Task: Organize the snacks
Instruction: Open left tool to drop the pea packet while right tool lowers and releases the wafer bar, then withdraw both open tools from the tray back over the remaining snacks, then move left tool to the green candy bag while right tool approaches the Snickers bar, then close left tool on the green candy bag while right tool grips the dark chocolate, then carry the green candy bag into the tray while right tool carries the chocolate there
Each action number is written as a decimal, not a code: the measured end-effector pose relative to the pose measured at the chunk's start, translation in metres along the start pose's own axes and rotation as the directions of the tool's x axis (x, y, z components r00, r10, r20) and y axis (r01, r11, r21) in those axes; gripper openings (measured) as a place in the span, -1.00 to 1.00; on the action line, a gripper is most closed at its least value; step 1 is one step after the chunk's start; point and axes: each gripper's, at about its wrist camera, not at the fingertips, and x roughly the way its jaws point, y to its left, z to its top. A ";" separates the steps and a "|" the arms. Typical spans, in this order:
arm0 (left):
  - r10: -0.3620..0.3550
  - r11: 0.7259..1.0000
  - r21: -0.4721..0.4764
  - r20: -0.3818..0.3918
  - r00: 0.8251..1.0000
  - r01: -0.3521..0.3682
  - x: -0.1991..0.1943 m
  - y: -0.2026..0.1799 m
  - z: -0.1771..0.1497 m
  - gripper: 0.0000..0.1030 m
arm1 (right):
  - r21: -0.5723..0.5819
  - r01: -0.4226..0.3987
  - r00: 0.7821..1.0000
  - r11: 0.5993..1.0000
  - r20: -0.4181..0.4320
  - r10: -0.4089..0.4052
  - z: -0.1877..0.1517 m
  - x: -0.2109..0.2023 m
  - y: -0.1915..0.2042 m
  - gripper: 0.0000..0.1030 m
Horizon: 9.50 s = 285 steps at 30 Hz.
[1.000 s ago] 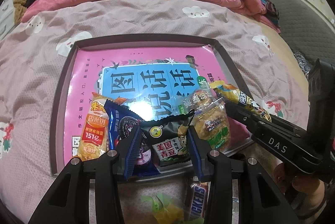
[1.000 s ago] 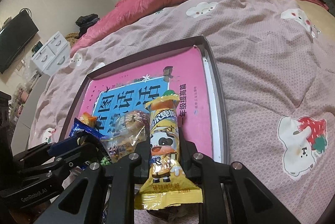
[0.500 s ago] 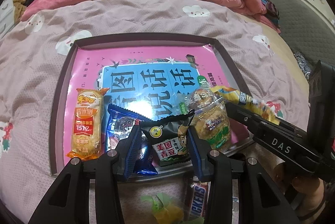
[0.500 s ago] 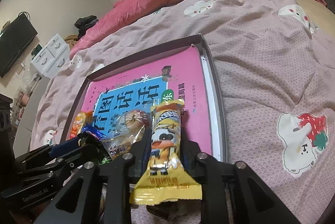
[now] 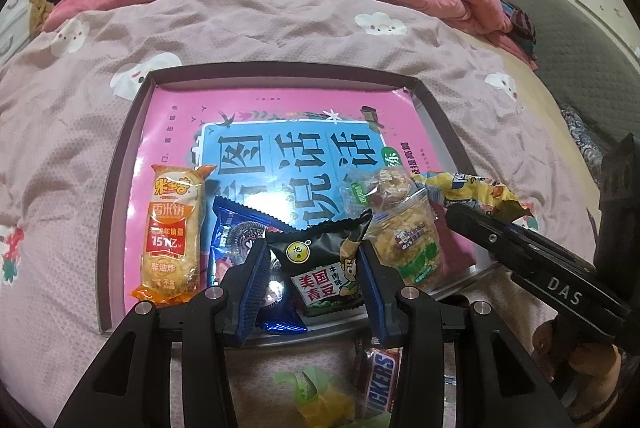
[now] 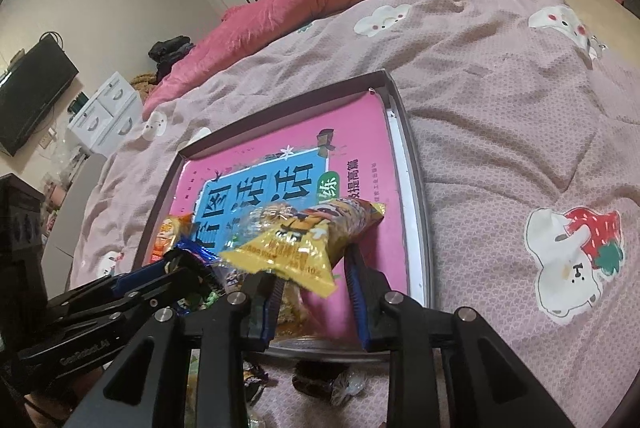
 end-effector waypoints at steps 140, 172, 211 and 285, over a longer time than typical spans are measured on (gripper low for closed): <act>-0.089 0.994 -0.087 -0.228 0.970 0.071 -0.008 0.012 -0.073 0.30 | -0.058 0.119 0.981 0.991 -0.148 -0.126 -0.060 -0.022 0.011 0.09; -0.172 0.979 -0.151 -0.241 0.955 0.138 -0.001 0.019 -0.076 -0.01 | -0.090 0.152 0.976 0.984 -0.145 -0.164 -0.061 0.000 0.015 -0.29; -0.155 0.978 -0.159 -0.140 0.978 0.133 -0.031 0.033 -0.063 -0.36 | -0.057 0.035 0.999 0.998 -0.026 -0.037 -0.054 -0.045 0.020 -0.29; -0.002 0.990 -0.142 0.096 0.995 0.016 -0.019 0.080 0.004 -0.36 | -0.204 0.024 0.995 0.979 0.103 -0.003 -0.027 -0.026 0.047 -0.29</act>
